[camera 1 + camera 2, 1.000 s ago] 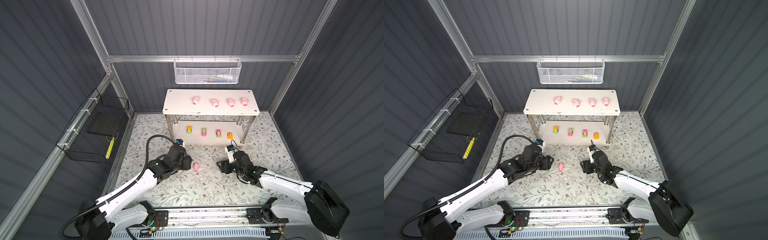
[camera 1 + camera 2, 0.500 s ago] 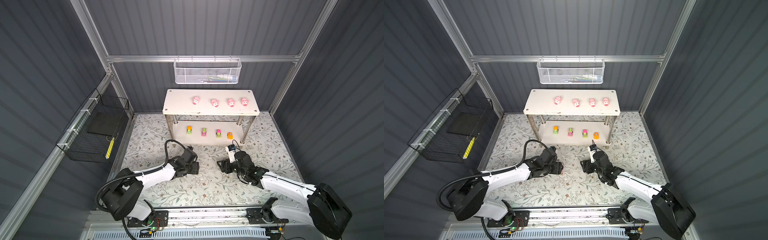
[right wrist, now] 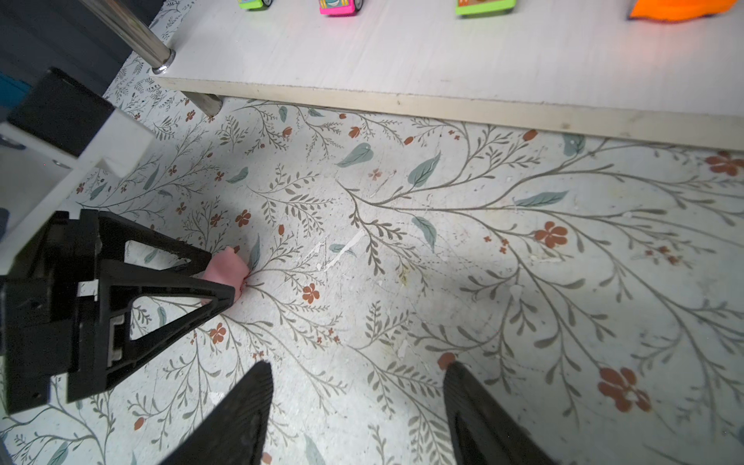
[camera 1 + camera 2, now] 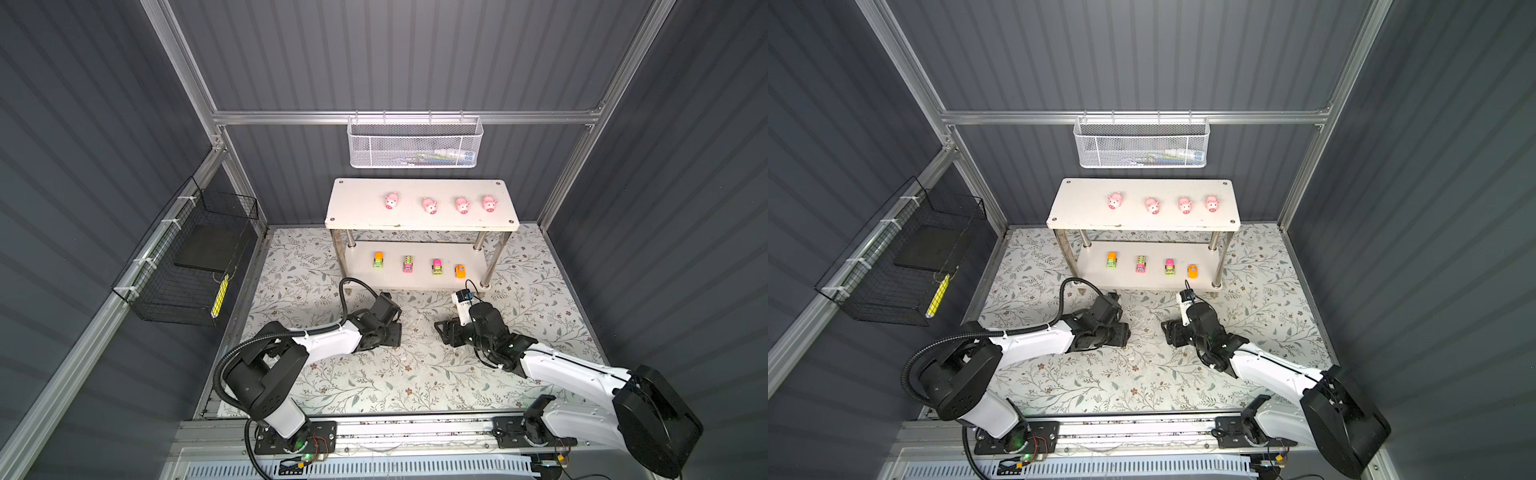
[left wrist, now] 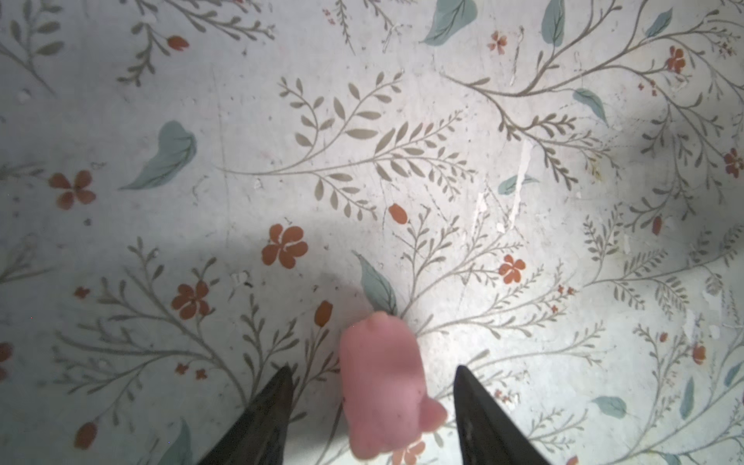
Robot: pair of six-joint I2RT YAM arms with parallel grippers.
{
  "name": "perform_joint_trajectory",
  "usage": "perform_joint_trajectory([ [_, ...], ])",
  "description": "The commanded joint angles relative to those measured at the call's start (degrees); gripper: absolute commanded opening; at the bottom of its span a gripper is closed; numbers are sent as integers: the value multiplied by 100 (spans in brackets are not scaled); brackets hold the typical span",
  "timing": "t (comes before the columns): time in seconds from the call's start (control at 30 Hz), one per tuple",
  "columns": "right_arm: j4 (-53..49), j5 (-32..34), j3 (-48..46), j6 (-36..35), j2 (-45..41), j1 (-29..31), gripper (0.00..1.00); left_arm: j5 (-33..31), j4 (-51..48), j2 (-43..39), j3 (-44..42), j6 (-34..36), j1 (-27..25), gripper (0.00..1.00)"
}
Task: Place and organize the plastic toys onto the shelf
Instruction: 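Close the left gripper on the last pink pig and lift it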
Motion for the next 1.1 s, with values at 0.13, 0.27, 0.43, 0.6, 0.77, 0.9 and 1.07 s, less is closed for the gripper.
perform_joint_trajectory([
  [0.13, 110, -30, -51, -1, 79, -56, 69, -32, -31, 201, 215, 126, -32, 56],
  [0.27, 123, -61, -51, 0, 98, -82, 69, -6, -41, 237, 238, 106, -42, 55],
  [0.43, 149, -83, -51, 5, 127, -98, 69, 3, -66, 281, 217, 101, -60, 50],
  [0.6, 184, -92, -69, 20, 160, -107, 69, 21, -84, 289, 207, 64, -96, 43],
  [0.77, 211, -105, -78, 30, 190, -116, 69, -21, -169, 254, 229, 66, -113, 37],
  [0.9, 236, -82, -108, 45, 164, -126, 69, -114, -334, 135, 252, 92, -120, 33],
  [1.07, 273, -105, -131, 57, 175, -151, 69, -155, -628, 22, 386, 157, -121, 32],
])
